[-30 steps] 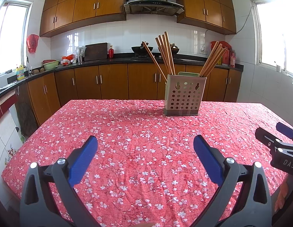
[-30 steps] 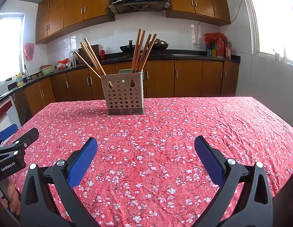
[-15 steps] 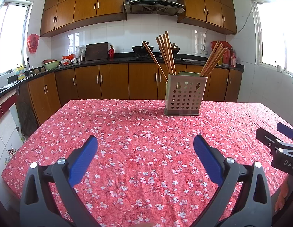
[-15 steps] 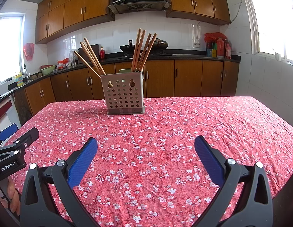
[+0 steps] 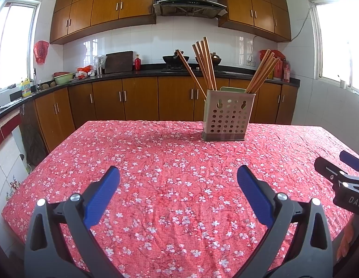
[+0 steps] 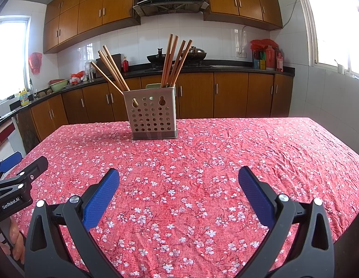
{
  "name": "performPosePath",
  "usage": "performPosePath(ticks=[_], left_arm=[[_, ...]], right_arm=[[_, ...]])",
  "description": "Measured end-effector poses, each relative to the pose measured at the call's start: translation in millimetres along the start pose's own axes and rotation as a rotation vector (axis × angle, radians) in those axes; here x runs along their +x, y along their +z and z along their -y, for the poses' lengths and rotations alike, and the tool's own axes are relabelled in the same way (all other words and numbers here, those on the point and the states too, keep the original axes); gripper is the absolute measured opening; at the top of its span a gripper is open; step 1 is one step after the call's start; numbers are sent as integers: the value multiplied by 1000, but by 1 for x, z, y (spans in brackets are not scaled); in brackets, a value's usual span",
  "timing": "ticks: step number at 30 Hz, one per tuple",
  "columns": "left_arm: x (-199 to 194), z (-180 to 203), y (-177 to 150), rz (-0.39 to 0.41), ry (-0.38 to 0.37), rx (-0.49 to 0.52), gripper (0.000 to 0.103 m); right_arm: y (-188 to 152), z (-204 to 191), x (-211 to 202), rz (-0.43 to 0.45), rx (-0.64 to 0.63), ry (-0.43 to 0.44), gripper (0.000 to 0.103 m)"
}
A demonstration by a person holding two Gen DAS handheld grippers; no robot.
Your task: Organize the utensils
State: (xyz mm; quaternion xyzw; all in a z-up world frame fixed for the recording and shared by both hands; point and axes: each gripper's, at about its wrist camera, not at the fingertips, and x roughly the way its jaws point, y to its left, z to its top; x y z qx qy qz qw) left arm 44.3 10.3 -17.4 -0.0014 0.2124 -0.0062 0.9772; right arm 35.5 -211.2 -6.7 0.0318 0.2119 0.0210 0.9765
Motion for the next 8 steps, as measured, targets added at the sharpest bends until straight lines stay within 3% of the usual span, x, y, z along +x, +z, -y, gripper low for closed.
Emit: performPosePath(ticks=[8], left_arm=[[1,0,0,-6,-3,-2,99]], right_arm=[[1,1,0,0,-1,1,101]])
